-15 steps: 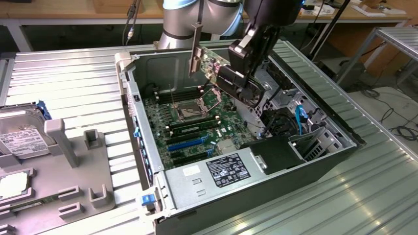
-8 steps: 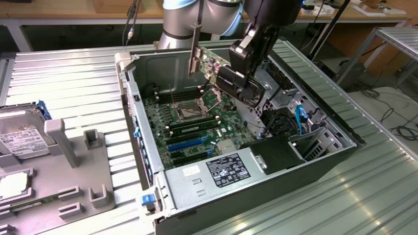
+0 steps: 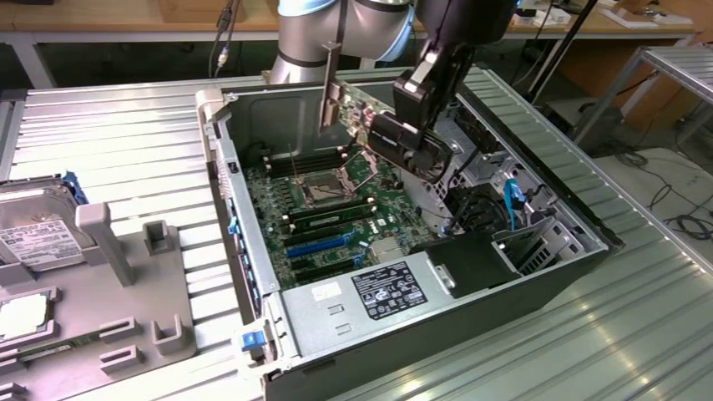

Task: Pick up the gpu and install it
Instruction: 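Insert the gpu into the slot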

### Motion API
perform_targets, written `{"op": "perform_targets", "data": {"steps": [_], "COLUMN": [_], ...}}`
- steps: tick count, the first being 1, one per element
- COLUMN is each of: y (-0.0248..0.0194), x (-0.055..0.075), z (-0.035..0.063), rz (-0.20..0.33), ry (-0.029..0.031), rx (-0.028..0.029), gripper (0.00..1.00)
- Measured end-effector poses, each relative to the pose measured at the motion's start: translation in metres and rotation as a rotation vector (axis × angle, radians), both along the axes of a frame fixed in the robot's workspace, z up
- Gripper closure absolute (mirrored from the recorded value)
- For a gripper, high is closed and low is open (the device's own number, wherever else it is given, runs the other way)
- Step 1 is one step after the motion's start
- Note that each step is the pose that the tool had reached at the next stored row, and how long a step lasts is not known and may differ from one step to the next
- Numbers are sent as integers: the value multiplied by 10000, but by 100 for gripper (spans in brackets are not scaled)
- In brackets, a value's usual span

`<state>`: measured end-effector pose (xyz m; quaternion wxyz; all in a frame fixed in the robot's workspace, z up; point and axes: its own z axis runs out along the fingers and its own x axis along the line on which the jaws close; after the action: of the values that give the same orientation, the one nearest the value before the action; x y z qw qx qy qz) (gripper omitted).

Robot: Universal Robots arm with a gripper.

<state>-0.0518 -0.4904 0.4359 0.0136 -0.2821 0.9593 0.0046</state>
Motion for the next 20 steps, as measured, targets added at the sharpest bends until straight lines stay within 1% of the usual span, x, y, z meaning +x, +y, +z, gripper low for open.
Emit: {"op": "perform_targets", "data": {"steps": [5,20], "y": [0,0], "x": [0,0], "z": [1,0], "rz": [249,980], "ry": [1,0], "rx": [-21,-39], "gripper": [73,73]}}
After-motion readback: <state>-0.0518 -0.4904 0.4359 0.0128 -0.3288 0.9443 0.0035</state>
